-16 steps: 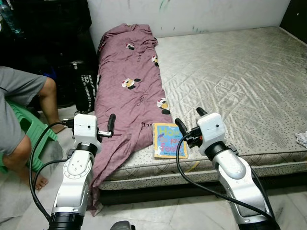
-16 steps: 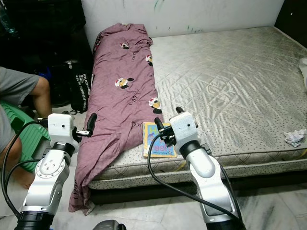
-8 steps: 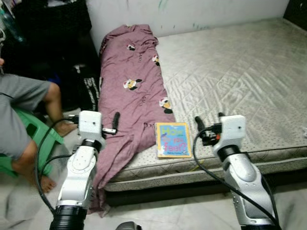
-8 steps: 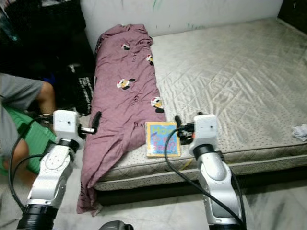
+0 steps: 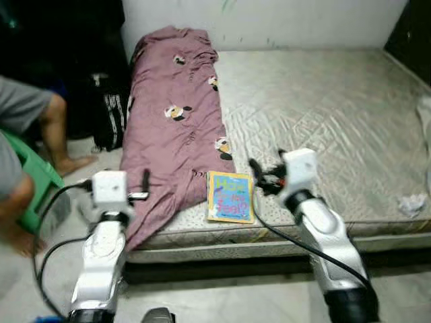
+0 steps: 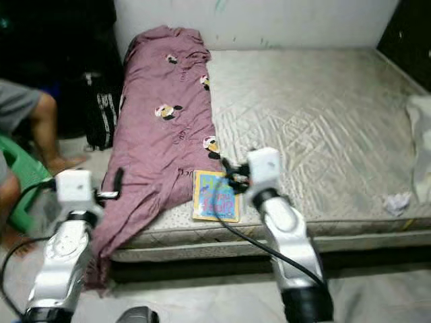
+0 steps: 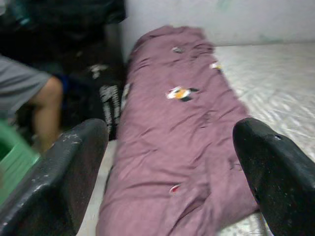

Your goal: Clean up the room

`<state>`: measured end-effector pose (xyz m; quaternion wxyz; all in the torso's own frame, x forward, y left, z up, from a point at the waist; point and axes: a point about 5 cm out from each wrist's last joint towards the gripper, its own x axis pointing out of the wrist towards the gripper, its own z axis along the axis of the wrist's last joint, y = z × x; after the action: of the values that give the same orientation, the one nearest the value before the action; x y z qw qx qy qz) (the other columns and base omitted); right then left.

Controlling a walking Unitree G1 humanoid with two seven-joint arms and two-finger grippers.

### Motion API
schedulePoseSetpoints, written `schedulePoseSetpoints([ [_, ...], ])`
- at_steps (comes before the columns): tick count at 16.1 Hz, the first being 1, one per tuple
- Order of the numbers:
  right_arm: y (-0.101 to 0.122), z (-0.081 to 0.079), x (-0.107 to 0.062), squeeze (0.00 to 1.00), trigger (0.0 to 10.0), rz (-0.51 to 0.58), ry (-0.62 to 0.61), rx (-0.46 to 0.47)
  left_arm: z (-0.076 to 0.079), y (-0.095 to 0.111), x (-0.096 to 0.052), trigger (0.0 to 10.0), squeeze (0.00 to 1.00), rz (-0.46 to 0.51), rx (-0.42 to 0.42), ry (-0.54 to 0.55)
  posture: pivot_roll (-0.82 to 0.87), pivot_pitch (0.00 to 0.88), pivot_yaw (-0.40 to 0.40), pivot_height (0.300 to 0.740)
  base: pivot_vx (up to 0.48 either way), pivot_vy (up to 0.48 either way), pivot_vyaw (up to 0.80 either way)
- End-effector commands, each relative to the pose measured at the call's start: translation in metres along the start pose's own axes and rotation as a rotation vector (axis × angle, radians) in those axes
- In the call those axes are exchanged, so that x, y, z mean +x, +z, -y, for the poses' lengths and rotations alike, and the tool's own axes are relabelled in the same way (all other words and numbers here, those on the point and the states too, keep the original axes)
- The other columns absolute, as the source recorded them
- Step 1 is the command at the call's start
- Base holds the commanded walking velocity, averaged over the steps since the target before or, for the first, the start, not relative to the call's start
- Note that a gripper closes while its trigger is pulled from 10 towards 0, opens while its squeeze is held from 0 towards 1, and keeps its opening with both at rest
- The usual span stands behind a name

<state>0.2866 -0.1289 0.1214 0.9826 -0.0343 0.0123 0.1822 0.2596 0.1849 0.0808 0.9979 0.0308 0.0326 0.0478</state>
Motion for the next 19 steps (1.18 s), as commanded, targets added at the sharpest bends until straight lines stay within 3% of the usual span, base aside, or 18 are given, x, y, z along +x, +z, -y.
schedulePoseSetpoints([
  [1,-0.002,-0.001,0.002,0.00,10.0,-0.002,0.020,-0.013,-0.001,0.009,0.000,10.0,0.00,0.045,-0.003,0.003,0.05,0.000,-0.055,0.740,0.000,0.000,0.00],
  [3,-0.001,-0.003,-0.001,0.00,10.0,0.006,0.035,-0.031,0.005,0.013,-0.001,10.0,0.00,0.070,0.000,-0.085,0.03,0.000,-0.034,0.740,0.000,0.000,0.00],
  [9,-0.006,0.003,-0.016,0.00,10.0,0.009,-0.026,0.001,0.013,0.017,0.004,10.0,0.00,0.077,0.007,-0.171,-0.03,0.000,0.018,0.740,0.358,0.000,0.00],
  [13,-0.005,0.004,-0.017,0.00,10.0,0.013,-0.032,-0.001,0.010,0.016,0.005,10.0,0.00,0.058,0.023,-0.145,-0.02,0.000,0.023,0.740,0.381,0.000,0.00],
  [17,-0.004,0.007,-0.017,0.00,10.0,0.017,-0.047,-0.037,0.002,0.014,0.007,10.0,0.00,0.041,0.027,-0.070,-0.02,0.000,0.026,0.740,0.000,0.000,0.00],
  [19,-0.003,0.008,-0.018,0.00,10.0,0.024,-0.046,-0.059,0.002,0.015,0.008,10.0,0.00,0.039,0.043,-0.072,-0.03,0.000,0.031,0.740,0.000,0.000,0.69],
])
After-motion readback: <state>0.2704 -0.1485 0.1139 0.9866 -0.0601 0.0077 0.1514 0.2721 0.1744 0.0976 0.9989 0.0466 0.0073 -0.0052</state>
